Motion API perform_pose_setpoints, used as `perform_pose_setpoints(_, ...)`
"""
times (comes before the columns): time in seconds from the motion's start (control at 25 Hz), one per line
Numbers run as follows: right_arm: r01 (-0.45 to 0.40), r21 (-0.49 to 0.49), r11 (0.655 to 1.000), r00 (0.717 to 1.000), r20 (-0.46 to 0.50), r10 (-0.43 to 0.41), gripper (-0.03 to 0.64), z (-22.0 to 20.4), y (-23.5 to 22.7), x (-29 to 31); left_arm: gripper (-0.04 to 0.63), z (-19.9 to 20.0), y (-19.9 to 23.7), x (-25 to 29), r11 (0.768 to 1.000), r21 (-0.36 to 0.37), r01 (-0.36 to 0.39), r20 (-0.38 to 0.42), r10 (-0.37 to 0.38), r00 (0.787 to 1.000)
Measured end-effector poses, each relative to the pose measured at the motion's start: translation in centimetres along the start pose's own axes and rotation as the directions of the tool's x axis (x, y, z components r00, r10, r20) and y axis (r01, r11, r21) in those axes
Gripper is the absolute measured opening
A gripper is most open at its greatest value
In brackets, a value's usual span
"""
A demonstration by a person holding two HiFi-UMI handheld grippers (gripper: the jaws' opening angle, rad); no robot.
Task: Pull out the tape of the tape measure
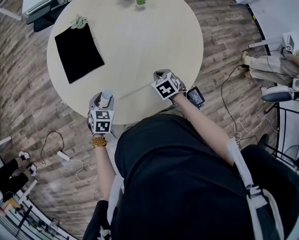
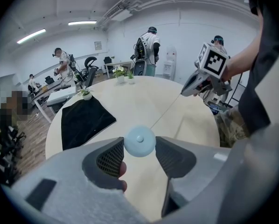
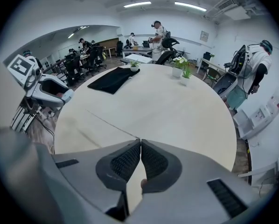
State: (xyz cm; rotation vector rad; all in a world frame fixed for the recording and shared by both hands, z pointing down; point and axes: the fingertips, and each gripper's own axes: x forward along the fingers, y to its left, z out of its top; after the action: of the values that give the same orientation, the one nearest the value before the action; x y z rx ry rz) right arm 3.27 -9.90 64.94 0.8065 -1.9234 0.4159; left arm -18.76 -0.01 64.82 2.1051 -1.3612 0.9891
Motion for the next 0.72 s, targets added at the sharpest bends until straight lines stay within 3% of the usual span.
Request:
perform_pose_setpoints(0.52,0.017,0.015,1.000,1.000,-0.014,-0.017,0.009,-0.1,-0.4,0.7,0.222,-0.4,0.3,0.1,1.000,-0.006,-0.020,0.007,0.020,1.000)
perform_pose_setpoints(0.72,0.043,-0.029,0.999,0.999,-0.024,-0.044,0.009,-0.5,-0.8,0.4,0.222,-0.3,-0.2,0.4,0.999,-0.016,-0.028,0.009,0.028,1.000)
